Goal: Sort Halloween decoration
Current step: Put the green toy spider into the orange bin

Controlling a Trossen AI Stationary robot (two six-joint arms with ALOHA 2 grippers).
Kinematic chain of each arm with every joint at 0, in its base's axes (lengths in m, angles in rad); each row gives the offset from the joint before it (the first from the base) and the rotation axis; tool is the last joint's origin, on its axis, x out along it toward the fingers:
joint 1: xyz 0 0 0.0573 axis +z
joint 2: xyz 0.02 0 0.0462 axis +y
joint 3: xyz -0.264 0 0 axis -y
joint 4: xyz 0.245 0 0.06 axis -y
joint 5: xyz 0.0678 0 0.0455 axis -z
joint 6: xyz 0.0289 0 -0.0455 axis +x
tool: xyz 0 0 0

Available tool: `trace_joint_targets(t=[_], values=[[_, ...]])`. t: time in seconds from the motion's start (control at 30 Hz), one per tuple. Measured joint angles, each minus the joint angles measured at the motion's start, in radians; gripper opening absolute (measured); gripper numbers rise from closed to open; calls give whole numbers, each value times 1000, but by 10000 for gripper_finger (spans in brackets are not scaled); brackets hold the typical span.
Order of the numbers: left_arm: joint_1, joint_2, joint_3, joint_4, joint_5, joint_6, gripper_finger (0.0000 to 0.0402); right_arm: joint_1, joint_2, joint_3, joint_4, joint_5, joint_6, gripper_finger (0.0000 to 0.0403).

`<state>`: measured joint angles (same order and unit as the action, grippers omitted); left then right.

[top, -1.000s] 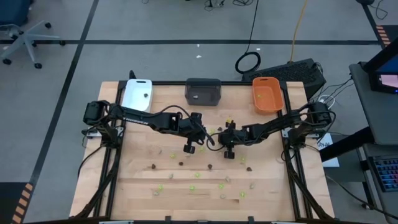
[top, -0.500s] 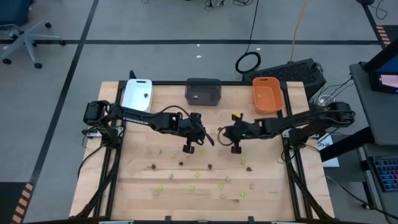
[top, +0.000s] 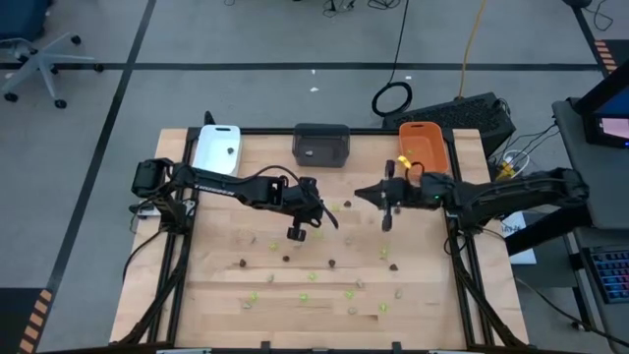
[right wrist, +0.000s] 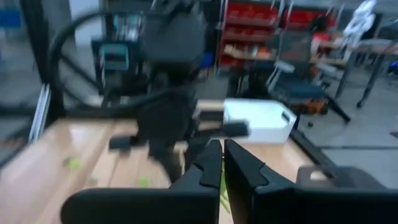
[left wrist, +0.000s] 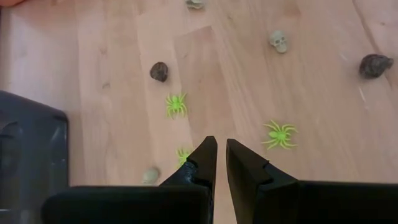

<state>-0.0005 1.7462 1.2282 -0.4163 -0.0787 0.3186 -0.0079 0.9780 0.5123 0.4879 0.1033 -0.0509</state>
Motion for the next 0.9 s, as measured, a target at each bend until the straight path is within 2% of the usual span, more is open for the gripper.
trace_joint_targets(t=[0.13, 0.4, 0.53, 0.77, 0.9], values=[[-15, 0, 0, -19, 1, -25, 33, -20, 0, -33, 116, 10, 21, 0], [-42, 0, 0, -6, 3, -66, 33, -20, -1, -34, 123, 27, -114, 0], [-48, 0, 0, 13, 2, -78, 33, -20, -1, -34, 106, 27, -261, 0], [-48, 0, 0, 44, -1, -79, 33, -19, -1, -34, 31, 25, -619, 0], [-48, 0, 0, 61, -3, -79, 33, -19, -1, -34, -4, 26, -739, 0]])
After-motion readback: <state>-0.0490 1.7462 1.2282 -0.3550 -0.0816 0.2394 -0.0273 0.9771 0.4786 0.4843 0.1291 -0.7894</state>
